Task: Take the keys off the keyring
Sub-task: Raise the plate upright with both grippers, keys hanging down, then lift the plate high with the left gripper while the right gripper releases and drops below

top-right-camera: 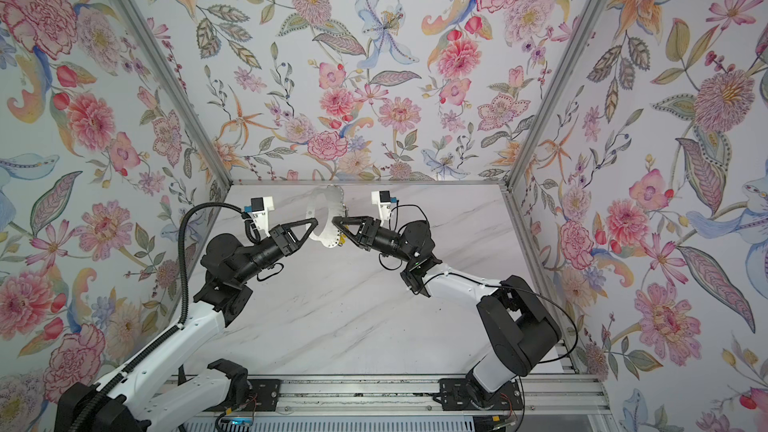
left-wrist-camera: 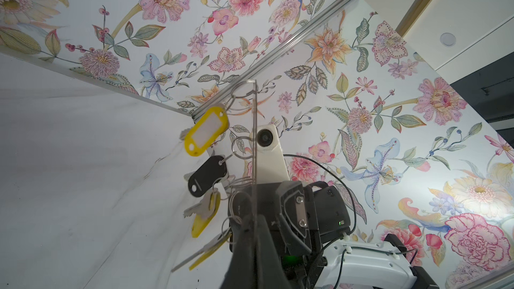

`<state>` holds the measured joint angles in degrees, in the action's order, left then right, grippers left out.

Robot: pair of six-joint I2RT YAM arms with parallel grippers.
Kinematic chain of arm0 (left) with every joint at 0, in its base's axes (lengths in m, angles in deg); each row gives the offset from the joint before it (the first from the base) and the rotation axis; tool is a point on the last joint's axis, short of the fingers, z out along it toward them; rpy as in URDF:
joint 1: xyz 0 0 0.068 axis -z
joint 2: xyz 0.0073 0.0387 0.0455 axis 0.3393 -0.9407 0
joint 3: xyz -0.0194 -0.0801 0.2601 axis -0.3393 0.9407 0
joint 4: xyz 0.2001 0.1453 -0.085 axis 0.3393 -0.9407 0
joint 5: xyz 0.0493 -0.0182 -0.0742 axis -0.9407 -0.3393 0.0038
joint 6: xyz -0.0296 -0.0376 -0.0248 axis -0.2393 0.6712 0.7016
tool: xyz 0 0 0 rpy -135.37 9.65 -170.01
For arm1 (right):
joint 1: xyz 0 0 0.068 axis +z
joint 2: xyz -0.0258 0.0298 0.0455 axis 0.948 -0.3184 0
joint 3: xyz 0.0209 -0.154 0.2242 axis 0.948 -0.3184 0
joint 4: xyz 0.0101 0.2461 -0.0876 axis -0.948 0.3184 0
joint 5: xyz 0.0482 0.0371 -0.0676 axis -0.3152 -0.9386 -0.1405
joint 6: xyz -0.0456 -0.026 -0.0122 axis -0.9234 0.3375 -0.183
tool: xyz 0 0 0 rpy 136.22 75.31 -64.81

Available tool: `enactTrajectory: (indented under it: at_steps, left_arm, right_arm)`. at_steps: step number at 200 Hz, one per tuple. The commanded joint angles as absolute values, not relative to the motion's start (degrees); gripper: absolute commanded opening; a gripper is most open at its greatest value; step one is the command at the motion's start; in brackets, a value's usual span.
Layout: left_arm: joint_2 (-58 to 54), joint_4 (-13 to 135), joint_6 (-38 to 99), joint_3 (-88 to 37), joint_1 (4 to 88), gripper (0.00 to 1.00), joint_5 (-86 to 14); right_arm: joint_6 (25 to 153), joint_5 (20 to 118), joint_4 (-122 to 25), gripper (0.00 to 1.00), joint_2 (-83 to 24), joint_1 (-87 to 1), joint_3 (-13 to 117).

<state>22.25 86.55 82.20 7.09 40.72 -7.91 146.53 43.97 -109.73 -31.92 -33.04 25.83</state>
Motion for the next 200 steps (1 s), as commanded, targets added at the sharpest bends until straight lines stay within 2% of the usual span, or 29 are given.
enactTrajectory:
  at_steps: [1,39,86,140,200]
  left_arm:
    - [22.16,73.53,70.53,-2.04,40.33,0.0,-6.33]
    - [18.22,43.65,48.86,-18.16,40.32,0.0,-13.04]
    - [12.17,20.79,28.02,-35.1,40.6,0.0,-25.15]
    - [9.29,13.82,17.59,-45.01,41.05,0.0,-28.49]
    - [6.97,11.12,9.84,-48.69,45.52,0.0,-30.0]
  right_arm:
    - [139.57,42.79,-105.31,0.44,-28.58,-33.95,25.52]
    - [126.32,42.58,-93.9,0.53,-23.91,-36.37,25.64]
    - [104.58,46.61,-77.18,0.57,-17.51,-36.46,27.67]
    - [87.36,48.94,-76.45,0.56,-14.79,-34.7,25.46]
    - [72.61,55.79,-82.7,0.54,-17.69,-26.96,23.82]
